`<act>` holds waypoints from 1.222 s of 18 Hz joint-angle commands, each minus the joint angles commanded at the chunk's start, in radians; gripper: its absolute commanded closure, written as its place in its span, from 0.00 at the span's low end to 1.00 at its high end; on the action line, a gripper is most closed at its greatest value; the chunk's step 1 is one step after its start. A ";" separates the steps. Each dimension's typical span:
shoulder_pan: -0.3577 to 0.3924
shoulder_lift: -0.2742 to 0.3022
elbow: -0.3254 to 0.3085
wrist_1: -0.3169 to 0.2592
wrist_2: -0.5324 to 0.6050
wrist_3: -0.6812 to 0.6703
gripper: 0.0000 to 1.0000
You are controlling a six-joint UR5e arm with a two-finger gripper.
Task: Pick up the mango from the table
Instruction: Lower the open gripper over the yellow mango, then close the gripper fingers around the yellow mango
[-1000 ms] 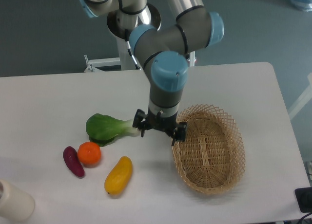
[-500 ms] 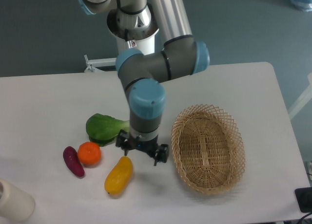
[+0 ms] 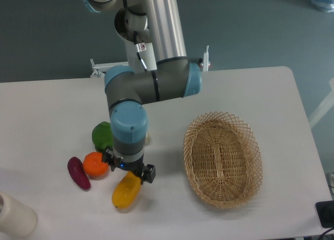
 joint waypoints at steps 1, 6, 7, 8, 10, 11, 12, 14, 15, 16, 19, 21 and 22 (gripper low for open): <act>-0.008 -0.009 0.000 0.003 0.002 0.000 0.00; -0.012 -0.034 0.000 0.037 0.006 0.000 0.00; -0.012 -0.035 0.000 0.037 0.008 0.000 0.00; -0.012 -0.035 0.000 0.037 0.009 0.000 0.00; -0.012 -0.038 0.000 0.037 0.012 0.000 0.00; -0.014 -0.041 0.000 0.037 0.012 -0.002 0.00; -0.014 -0.043 0.000 0.037 0.012 -0.003 0.00; -0.017 -0.055 0.000 0.049 0.014 -0.003 0.00; -0.020 -0.066 0.002 0.061 0.014 -0.003 0.00; -0.022 -0.075 0.003 0.069 0.023 -0.003 0.00; -0.025 -0.086 0.003 0.074 0.040 -0.020 0.00; -0.025 -0.083 0.003 0.074 0.040 -0.023 0.11; -0.028 -0.081 0.005 0.074 0.041 -0.025 0.20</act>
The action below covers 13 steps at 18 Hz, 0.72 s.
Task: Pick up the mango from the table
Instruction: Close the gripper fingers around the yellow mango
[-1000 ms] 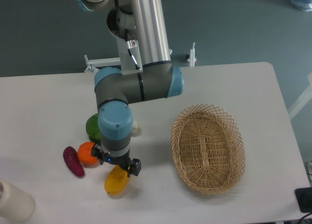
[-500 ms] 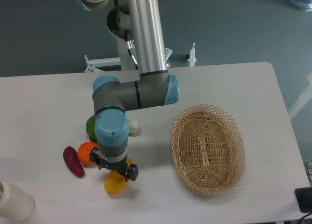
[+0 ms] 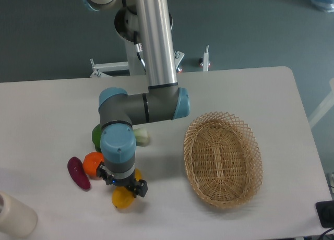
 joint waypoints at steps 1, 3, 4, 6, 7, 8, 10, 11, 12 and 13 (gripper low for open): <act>0.000 0.000 0.000 0.000 0.000 -0.002 0.28; 0.000 0.000 0.005 0.000 0.002 -0.020 0.46; 0.000 0.000 0.006 0.000 0.002 -0.028 0.53; 0.000 0.006 0.011 0.000 0.012 -0.029 0.61; 0.000 0.011 0.012 -0.002 0.015 -0.031 0.61; 0.000 0.014 0.015 -0.002 0.017 -0.031 0.61; 0.000 0.028 0.020 -0.003 0.018 -0.032 0.61; 0.000 0.038 0.020 -0.003 0.018 -0.032 0.61; 0.000 0.047 0.017 -0.003 0.018 -0.031 0.61; 0.001 0.055 0.017 -0.005 0.018 -0.031 0.61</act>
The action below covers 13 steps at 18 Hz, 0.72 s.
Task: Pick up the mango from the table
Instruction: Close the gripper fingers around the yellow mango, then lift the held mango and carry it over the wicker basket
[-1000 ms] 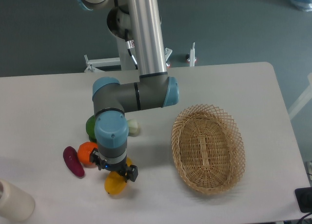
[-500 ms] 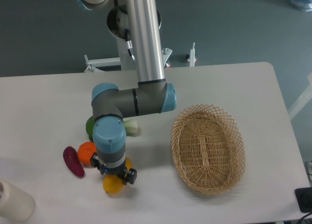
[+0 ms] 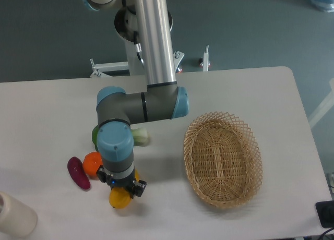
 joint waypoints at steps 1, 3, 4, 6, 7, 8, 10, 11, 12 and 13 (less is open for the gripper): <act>0.003 0.009 -0.005 -0.005 0.002 0.000 0.61; 0.021 0.037 -0.011 -0.011 0.002 0.002 0.61; 0.035 0.051 -0.014 -0.012 0.002 0.005 0.61; 0.066 0.081 -0.020 -0.014 0.000 0.009 0.61; 0.087 0.095 -0.023 -0.014 0.000 0.011 0.61; 0.101 0.107 -0.023 -0.015 0.000 0.012 0.61; 0.145 0.132 -0.028 -0.015 -0.002 0.015 0.61; 0.170 0.144 -0.029 -0.015 -0.003 0.023 0.60; 0.187 0.153 -0.029 -0.015 -0.003 0.037 0.60; 0.205 0.160 -0.031 -0.015 -0.005 0.060 0.60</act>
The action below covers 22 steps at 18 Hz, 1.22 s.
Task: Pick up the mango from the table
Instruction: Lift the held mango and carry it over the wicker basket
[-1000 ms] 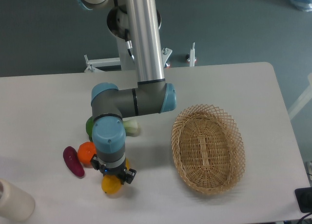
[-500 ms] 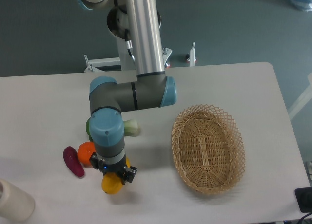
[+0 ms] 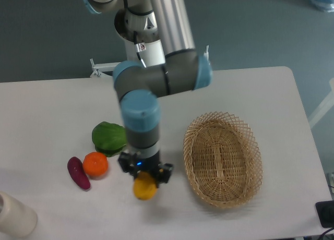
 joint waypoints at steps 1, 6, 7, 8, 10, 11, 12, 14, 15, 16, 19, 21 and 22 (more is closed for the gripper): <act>0.021 0.003 0.000 0.000 0.000 0.025 0.60; 0.113 0.025 -0.005 -0.017 0.003 0.112 0.60; 0.132 0.031 -0.005 -0.026 0.003 0.130 0.60; 0.152 0.032 -0.005 -0.035 0.003 0.155 0.60; 0.184 0.031 -0.006 -0.043 0.005 0.204 0.60; 0.202 0.031 -0.006 -0.044 0.005 0.221 0.60; 0.218 0.029 -0.005 -0.043 0.008 0.241 0.60; 0.256 0.032 -0.005 -0.044 0.014 0.301 0.60; 0.275 0.032 -0.005 -0.044 0.014 0.336 0.60; 0.290 0.032 -0.005 -0.044 0.015 0.367 0.60; 0.328 0.034 -0.005 -0.043 0.015 0.426 0.60; 0.345 0.034 -0.005 -0.041 0.015 0.468 0.60; 0.348 0.032 -0.003 -0.041 0.017 0.489 0.60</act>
